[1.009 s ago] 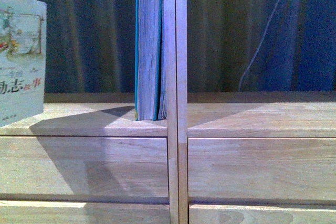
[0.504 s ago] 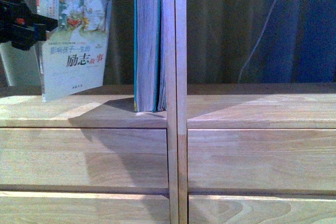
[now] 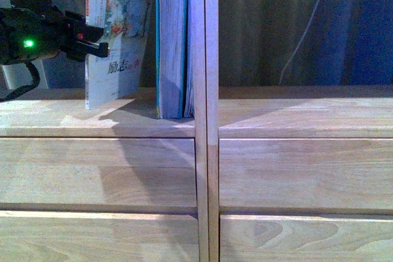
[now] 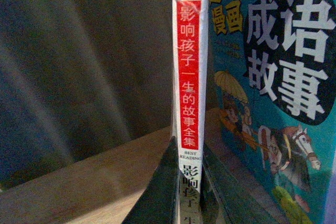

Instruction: Organize books on shelf

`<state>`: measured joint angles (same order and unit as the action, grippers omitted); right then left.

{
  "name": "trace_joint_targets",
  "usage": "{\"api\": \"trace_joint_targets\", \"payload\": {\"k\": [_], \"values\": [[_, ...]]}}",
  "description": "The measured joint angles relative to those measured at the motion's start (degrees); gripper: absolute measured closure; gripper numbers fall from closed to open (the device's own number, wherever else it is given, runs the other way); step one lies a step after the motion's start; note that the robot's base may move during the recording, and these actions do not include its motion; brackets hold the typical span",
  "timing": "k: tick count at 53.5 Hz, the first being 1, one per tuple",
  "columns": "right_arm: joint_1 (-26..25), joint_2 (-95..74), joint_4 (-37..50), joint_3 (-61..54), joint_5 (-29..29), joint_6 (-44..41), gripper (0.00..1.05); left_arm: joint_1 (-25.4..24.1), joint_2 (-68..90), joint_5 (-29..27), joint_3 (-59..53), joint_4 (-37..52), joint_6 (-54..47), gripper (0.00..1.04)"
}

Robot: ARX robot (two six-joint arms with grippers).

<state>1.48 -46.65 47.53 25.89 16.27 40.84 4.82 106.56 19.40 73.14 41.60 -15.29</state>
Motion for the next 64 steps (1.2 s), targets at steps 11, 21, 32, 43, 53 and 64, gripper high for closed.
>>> {"api": "trace_joint_targets", "payload": {"k": [11,21,32,43,53,64], "values": [[2.40,-0.26,0.13,0.52,-0.20,-0.24,0.07,2.58,2.32,-1.25,1.79,1.57,0.57,0.98],[2.62,0.24,-0.28,1.07,-0.15,-0.22,0.07,3.08,4.48,-2.49,1.90,2.91,0.81,0.98],[4.37,1.51,-0.59,1.60,-0.39,-0.46,0.07,3.34,4.87,-3.58,0.70,4.94,1.64,0.98],[4.76,1.81,-1.05,1.79,-0.77,-0.68,0.07,3.54,4.87,-4.04,0.63,4.90,2.21,0.83],[5.25,1.81,-0.94,1.81,-1.09,-0.68,0.07,3.54,4.85,-4.26,0.50,5.16,2.86,0.55],[6.12,1.79,-0.79,1.90,-1.68,-0.66,0.07,3.54,4.74,-4.22,-0.35,5.31,3.39,0.23]]}}
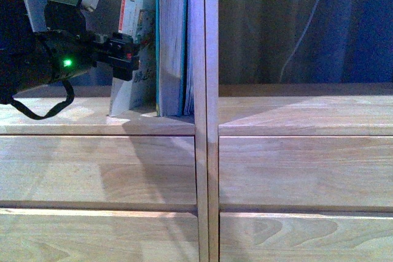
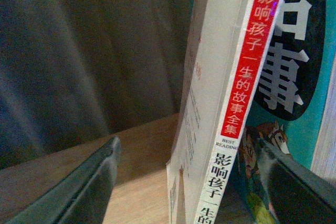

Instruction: Organize books on shelf

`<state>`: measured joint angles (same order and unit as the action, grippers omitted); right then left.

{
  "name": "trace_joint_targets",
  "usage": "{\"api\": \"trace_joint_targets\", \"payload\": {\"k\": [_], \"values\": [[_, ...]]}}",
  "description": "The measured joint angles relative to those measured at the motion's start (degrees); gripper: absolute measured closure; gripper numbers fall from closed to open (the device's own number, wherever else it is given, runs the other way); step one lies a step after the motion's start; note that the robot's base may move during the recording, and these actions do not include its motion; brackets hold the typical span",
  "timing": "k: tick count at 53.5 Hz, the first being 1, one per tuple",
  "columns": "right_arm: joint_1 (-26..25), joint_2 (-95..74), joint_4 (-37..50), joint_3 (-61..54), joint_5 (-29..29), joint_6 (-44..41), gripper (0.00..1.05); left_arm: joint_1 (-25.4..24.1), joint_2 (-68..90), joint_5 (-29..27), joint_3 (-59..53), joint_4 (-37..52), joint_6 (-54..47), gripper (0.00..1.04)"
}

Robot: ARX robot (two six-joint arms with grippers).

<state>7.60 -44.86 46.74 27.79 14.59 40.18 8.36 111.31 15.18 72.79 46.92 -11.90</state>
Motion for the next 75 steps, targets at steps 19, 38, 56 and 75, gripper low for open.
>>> {"api": "trace_joint_targets", "payload": {"k": [19,38,56,75], "values": [[1.95,0.09,0.57,0.76,-1.18,0.02,0.07,0.00,-5.44,0.00,-6.05,0.02,3.39,0.07],[3.61,1.03,0.42,1.70,-2.45,-0.59,0.07,0.07,-19.54,-2.73,-21.14,-2.05,8.35,0.07],[1.38,0.90,-0.96,1.70,-1.55,-1.27,0.07,-2.38,-45.77,-4.22,-36.00,-10.86,10.56,0.07],[1.75,-2.16,-8.00,2.84,-13.60,-25.75,0.07,-11.39,-80.89,8.76,-45.09,-30.97,15.78,0.07]]}}
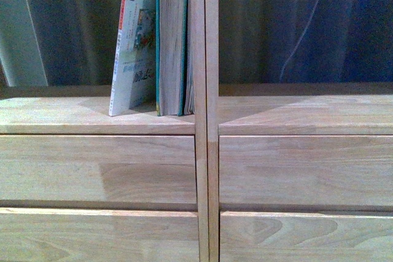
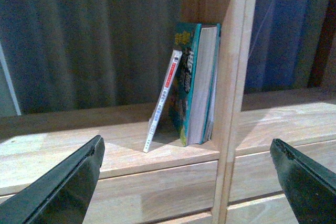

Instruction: Organize books on shelf

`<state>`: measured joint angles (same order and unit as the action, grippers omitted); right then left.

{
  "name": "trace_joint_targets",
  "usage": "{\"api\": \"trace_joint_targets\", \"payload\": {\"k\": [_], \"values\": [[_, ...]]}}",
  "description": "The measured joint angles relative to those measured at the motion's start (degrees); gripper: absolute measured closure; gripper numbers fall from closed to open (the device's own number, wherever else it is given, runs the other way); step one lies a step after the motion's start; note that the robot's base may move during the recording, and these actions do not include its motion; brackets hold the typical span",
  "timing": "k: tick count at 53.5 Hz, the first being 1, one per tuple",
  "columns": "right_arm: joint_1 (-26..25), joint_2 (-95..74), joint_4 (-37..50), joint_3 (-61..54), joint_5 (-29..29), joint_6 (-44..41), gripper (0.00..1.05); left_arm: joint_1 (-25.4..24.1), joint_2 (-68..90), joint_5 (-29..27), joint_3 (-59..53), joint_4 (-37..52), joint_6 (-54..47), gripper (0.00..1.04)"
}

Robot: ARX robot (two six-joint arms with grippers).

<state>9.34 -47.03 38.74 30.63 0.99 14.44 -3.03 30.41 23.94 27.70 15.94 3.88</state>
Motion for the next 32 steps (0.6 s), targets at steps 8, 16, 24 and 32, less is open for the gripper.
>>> {"api": "trace_joint_targets", "payload": {"k": [8,16,24,32], "values": [[-1.75,-0.28,2.25,0.66,-4.42,-12.31,0.07,-6.23,-8.87,5.97,-3.13,-3.80,2.73,0.07],[-4.07,1.33,0.61,0.52,0.22,-17.44,0.07,-13.75,-12.76,10.67,-5.90,-4.57,4.42,0.07],[-5.01,3.56,-2.45,0.46,0.92,-18.05,0.07,-17.16,-13.44,12.20,-9.11,-4.74,4.59,0.07],[-4.63,4.85,-12.13,2.45,-2.93,-17.05,0.14,-11.63,-15.12,-4.85,-7.43,-17.75,0.11,0.24]]}}
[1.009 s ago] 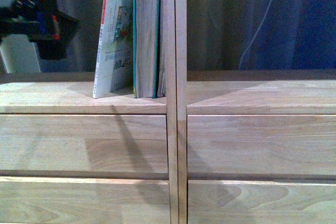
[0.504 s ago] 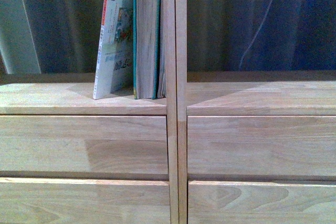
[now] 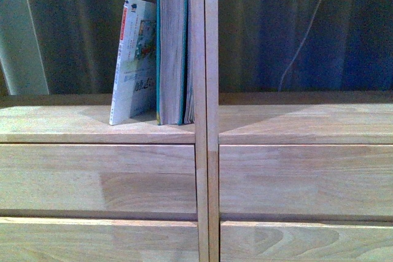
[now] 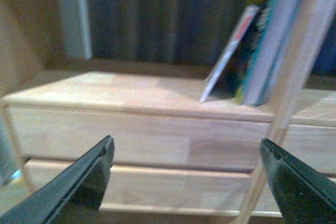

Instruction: Organize books on shelf

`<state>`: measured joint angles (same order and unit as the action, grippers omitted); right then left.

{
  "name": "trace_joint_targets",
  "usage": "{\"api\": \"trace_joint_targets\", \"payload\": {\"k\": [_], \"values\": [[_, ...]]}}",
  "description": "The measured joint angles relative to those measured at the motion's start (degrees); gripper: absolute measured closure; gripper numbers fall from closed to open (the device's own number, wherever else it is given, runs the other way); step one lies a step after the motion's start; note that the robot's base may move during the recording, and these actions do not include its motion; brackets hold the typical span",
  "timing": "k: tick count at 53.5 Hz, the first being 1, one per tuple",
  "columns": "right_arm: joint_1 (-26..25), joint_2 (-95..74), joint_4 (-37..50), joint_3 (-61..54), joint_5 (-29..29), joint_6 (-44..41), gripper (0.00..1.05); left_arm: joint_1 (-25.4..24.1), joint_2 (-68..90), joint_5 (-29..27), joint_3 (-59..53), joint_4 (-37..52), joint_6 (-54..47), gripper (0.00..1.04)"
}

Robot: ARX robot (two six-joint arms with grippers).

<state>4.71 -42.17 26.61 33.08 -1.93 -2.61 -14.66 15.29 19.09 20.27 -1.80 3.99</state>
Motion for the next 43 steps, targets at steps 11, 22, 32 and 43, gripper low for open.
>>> {"api": "trace_joint_targets", "payload": {"k": [11,22,32,43], "values": [[-4.28,7.08,-17.16,-7.30,1.70,1.79,0.51,11.08,-4.55,-17.62,-5.86,-1.97,-2.82,0.62],[-4.61,12.41,-14.05,-16.09,2.01,1.97,0.87,14.32,-7.50,-19.10,-10.47,-0.52,-3.30,0.99],[-4.61,16.13,-13.07,-21.29,1.99,2.05,1.02,14.40,-9.27,-19.06,-13.09,0.33,-3.41,1.02],[-4.61,20.22,-12.87,-25.31,1.97,2.14,1.02,14.45,-10.86,-19.06,-15.19,0.79,-3.39,1.02]]}}
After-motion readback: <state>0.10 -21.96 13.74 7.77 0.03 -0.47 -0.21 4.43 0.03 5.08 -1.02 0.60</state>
